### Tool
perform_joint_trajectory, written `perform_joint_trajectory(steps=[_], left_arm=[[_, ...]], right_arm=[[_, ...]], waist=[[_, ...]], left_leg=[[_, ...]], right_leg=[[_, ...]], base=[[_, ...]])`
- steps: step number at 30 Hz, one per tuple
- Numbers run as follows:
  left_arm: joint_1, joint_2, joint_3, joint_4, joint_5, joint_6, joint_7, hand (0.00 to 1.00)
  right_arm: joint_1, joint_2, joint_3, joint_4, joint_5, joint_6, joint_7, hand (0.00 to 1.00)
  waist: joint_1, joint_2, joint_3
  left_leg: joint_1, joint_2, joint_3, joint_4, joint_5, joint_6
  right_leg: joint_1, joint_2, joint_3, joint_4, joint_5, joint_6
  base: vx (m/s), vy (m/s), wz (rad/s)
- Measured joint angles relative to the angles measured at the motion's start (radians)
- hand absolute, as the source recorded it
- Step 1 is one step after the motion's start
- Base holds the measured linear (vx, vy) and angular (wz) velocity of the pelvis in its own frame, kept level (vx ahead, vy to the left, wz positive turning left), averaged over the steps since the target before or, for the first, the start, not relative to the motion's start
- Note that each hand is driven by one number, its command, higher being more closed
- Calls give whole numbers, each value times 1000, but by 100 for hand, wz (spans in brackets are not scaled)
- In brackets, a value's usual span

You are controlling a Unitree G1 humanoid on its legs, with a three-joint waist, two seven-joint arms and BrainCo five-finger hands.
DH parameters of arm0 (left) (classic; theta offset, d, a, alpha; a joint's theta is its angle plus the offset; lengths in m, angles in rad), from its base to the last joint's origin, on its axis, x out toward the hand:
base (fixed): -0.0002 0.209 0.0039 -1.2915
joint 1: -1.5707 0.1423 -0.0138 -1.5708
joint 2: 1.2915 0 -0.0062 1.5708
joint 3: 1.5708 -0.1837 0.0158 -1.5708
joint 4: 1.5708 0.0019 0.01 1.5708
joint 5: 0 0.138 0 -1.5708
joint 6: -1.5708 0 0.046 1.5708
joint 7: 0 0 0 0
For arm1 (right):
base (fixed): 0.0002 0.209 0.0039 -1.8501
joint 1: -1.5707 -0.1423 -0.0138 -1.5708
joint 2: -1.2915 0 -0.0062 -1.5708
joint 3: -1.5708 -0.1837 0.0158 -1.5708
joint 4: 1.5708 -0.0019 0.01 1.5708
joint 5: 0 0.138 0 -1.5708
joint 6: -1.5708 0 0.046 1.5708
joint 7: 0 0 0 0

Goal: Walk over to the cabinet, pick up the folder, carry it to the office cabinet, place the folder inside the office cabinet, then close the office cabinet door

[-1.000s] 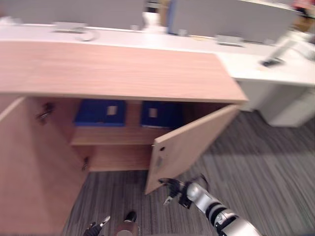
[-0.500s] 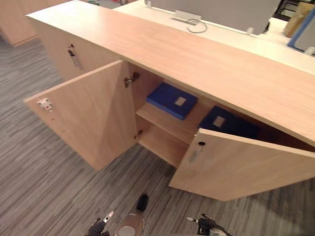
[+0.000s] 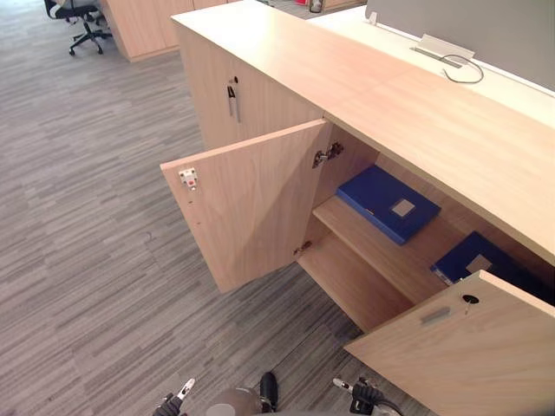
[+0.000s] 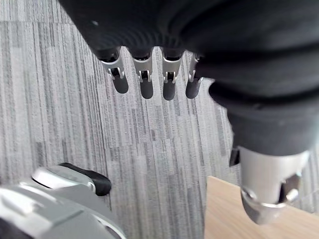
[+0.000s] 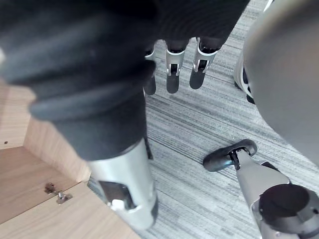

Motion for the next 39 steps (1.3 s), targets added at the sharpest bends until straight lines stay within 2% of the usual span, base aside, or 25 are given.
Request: perform_joint_trajectory(steps=[1, 4, 5, 8, 12, 14, 15, 16, 17, 19, 21, 22, 27, 33, 36, 39], left_arm=[[0, -3, 5, -9, -9, 0, 0, 0], [18, -17, 118, -179, -61, -2, 0, 0], [17, -14, 200, -259, -61, -5, 2, 0], [-3, 30, 341, -308, -17, -8, 14, 0], [-68, 217, 472, -326, 225, 8, 63, 0], [-102, 290, 494, -349, 291, 13, 76, 0], [-142, 360, 492, -331, 348, 18, 81, 0], [-189, 427, 484, -287, 388, 20, 83, 0], [-211, 455, 479, -268, 400, 20, 84, 0], [-309, 555, 407, -152, 460, 20, 80, 0], [-347, 583, 371, -100, 482, 21, 70, 0], [-381, 613, 318, -41, 504, 23, 54, 0], [-465, 629, 156, 55, 590, 30, 1, 0], [-570, 629, -51, 62, 648, 33, -21, 0], [-630, 629, -103, 82, 665, 36, -23, 0], [-685, 650, -131, 126, 666, 59, -11, 0]], right_arm=[[0, -1, 0, -1, 0, 0, 0, 0], [23, -2, 1, -25, 1, 0, 2, 0], [38, -6, 2, -36, 0, -1, 2, 0], [59, -22, 2, -37, -2, -1, 15, 0], [110, -46, -3, -59, -5, 0, 36, 0], [119, -58, -4, -59, -5, 1, 43, 0], [126, -67, -8, -61, -5, 1, 46, 0], [126, -69, -34, -61, -5, 2, 50, 0], [126, -70, -41, -61, -5, 2, 52, 0], [126, -75, -42, -67, -2, 2, 53, 0], [126, -75, -42, -69, 2, 1, 56, 0], [125, -75, -43, -69, 13, 1, 60, 0], [134, -76, -79, -62, 39, 2, 63, 0], [136, -76, -100, -50, 71, 2, 75, 0], [138, -77, -119, -50, 71, 2, 77, 0], [134, -77, -117, -51, 71, 3, 81, 0]], waist=[[0, 2, 0], [-7, 14, -17], [-7, 17, -23], [-11, 26, -42], [-17, 40, -54], [-16, 40, -59], [-15, 43, -60], [-12, 44, -59], [-12, 44, -59], [-13, 44, -59], [-13, 44, -59], [-13, 43, -58], [-24, 31, -51], [-35, -18, -33], [-37, -25, -31], [-37, -29, -30]], left_leg=[[3, 0, 1, -4, 1, -1], [35, 3, 10, -56, 24, -13], [44, 11, 24, -78, 32, -24], [56, 26, 50, -110, 44, -33], [88, 49, 79, -153, 66, -46], [90, 57, 89, -152, 69, -47], [95, 63, 95, -152, 69, -49], [103, 68, 101, -155, 70, -50], [107, 71, 106, -156, 70, -51], [124, 79, 121, -167, 73, -56], [126, 83, 132, -167, 72, -59], [125, 88, 148, -167, 72, -62], [137, 93, 167, -167, 70, -68], [143, 94, 172, -191, 84, -88], [152, 92, 180, -203, 92, -83], [163, 92, 200, -204, 91, -83]], right_leg=[[0, 0, 0, 1, 0, 0], [-2, 6, 5, -11, 3, 0], [-10, 11, 12, -15, 4, 1], [-29, 24, 40, -22, 6, 4], [-33, 49, 62, -38, 6, 3], [-37, 55, 70, -37, 6, 3], [-39, 61, 85, -36, 5, 3], [-35, 65, 87, -34, 5, 3], [-34, 66, 89, -33, 5, 2], [-37, 71, 114, -25, 2, -3], [-43, 72, 121, -21, 2, -3], [-58, 74, 143, -12, 2, -3], [-63, 74, 170, 4, 2, -4], [-78, 71, 170, 17, -1, -11], [-79, 71, 174, 17, 0, -13], [-79, 72, 198, 15, 1, -14]], base=[[7, -32, -16], [-13, -81, -19], [-27, -104, -23], [-33, -97, -39], [4, -93, -25], [24, -78, -21], [26, -82, -21], [19, -62, -20], [14, -54, -20], [7, -42, -25], [-6, -14, -25], [-17, 0, -26], [-29, 7, -17], [-44, 16, -4], [-38, 32, -8], [-49, 32, -17]])
